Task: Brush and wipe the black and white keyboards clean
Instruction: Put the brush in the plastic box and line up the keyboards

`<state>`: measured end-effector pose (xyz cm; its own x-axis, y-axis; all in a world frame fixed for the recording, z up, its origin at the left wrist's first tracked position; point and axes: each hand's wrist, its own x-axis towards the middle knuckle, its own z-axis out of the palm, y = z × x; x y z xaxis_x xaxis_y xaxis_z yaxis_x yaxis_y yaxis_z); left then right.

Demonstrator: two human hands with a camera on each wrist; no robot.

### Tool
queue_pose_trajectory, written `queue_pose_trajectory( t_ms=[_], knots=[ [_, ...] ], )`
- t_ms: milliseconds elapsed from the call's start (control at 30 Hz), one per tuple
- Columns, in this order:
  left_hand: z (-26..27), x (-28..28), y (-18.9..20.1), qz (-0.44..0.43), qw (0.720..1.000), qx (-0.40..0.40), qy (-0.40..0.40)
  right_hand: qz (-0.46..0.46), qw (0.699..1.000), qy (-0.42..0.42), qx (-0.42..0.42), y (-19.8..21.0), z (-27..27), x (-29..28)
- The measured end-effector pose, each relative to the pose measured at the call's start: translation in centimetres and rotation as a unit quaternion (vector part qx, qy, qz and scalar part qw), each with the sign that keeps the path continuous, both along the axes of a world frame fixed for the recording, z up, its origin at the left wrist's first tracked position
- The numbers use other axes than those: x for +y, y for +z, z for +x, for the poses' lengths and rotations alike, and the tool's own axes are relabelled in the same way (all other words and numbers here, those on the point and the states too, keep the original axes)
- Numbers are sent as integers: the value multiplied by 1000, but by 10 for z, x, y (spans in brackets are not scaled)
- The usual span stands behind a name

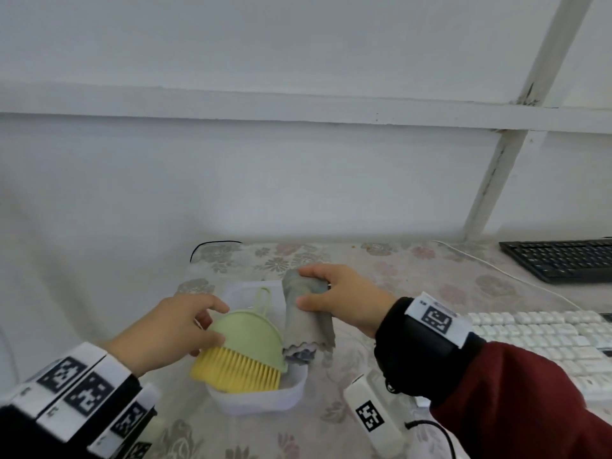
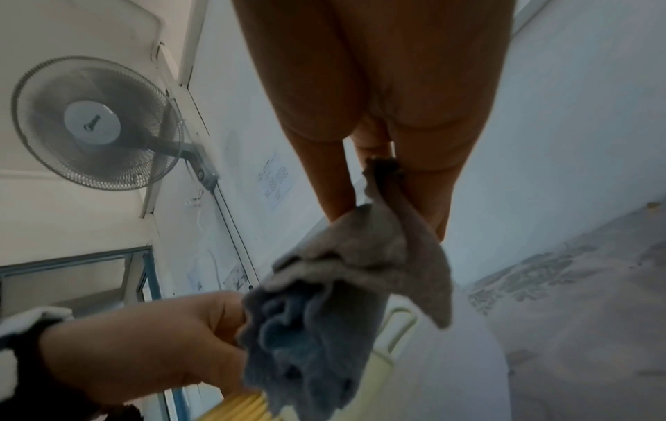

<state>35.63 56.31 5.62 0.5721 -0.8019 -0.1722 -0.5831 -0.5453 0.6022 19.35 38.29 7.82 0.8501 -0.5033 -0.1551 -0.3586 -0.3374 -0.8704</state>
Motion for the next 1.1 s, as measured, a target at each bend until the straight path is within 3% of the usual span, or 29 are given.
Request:
queue_pose_trajectory(
  t_ms=[233, 400, 600, 767, 933, 1100],
  knots=[
    [2, 6, 19, -141, 980, 139, -2, -121, 991, 34, 54, -11, 23, 12],
    [15, 12, 38, -191, 977, 92, 16, -196, 972, 83, 100, -19, 37, 23],
    [12, 14, 40, -215, 971, 105, 6, -277, 930, 125, 206, -32, 46, 35],
    [7, 14, 36, -216, 970, 114, 3, -347, 919, 81, 166, -28, 41, 37],
    [3, 10, 37, -238, 964, 122, 13, -311, 915, 124, 224, -25, 34, 36],
    [-6, 1, 29, -232, 960, 153, 21, -217, 958, 97, 162, -21, 23, 23]
  ],
)
